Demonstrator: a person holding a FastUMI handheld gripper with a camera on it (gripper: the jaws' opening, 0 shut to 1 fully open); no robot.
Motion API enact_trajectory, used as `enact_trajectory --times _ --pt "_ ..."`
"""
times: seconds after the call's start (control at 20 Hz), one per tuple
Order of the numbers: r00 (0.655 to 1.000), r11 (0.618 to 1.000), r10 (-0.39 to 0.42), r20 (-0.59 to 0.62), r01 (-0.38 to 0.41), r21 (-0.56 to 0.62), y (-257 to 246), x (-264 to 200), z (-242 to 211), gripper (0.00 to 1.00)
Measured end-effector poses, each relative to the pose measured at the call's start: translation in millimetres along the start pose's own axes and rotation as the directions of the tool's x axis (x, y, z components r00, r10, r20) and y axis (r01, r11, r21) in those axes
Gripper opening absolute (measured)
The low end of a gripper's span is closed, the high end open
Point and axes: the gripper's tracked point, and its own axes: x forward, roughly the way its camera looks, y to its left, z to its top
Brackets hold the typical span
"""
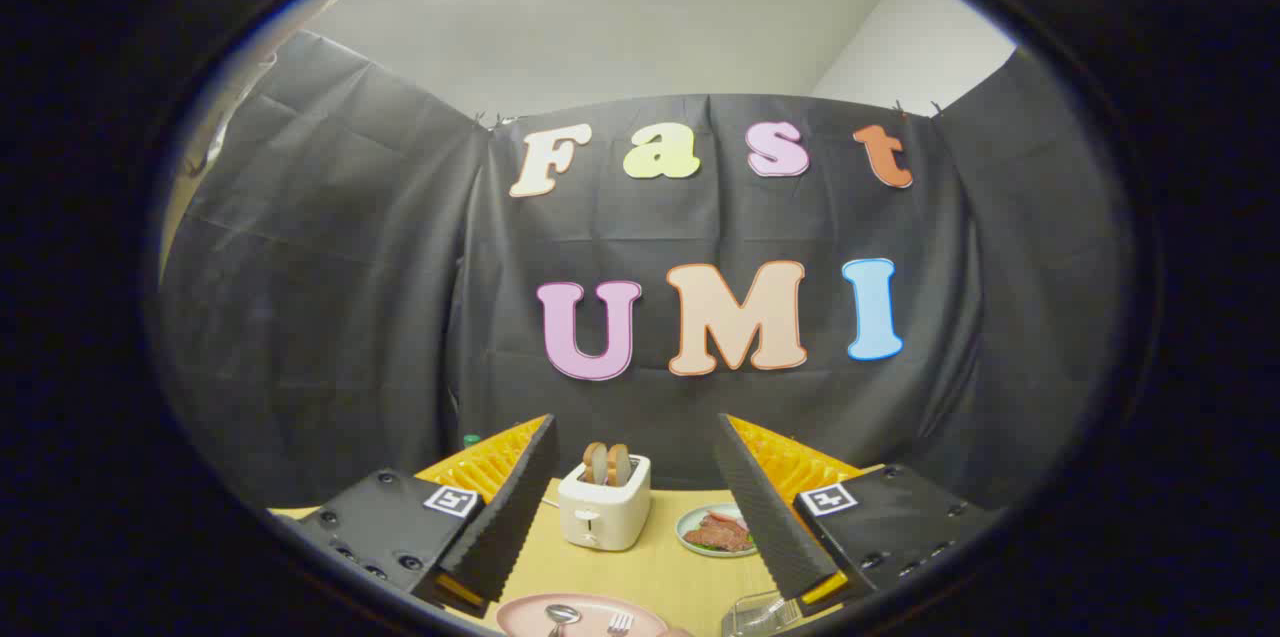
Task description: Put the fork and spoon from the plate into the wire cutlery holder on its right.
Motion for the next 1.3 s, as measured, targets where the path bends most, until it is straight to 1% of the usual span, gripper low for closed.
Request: enact_trajectory --times 0.1,0.3,0.5,0.7,0.75,0.85,1.05,1.15,1.3 --pt "1.0 1.0 0.004 0.009 -0.004 -0.028 6.0 3.5 2.2 1.0" --pt "1.0 1.0 0.008 0.011 -0.008 -0.018 12.1 3.3 -4.7 1.0" --pt "0.999 0.999 -0.034 0.011 0.034 -0.026 -1.8 3.8 -11.1 1.0" --pt "0.999 0.999 -0.045 -0.031 0.044 -0.012 -7.3 6.1 -26.4 1.0" --pt "0.999 0.999 -0.046 -0.026 0.046 -0.016 -7.6 5.0 -26.1 1.0" --pt "0.999 0.999 -0.035 -0.04 0.034 -0.026 -3.4 4.6 -32.8 1.0" --pt "0.993 1.0 -0.01 -0.12 0.009 -0.011 2.9 -2.8 -73.2 1.0" --pt "0.981 1.0 -0.004 -0.195 0.006 0.014 4.5 -9.3 -108.1 1.0" --pt "0.954 0.999 -0.01 -0.301 0.02 0.032 0.8 -18.7 -155.1 1.0"
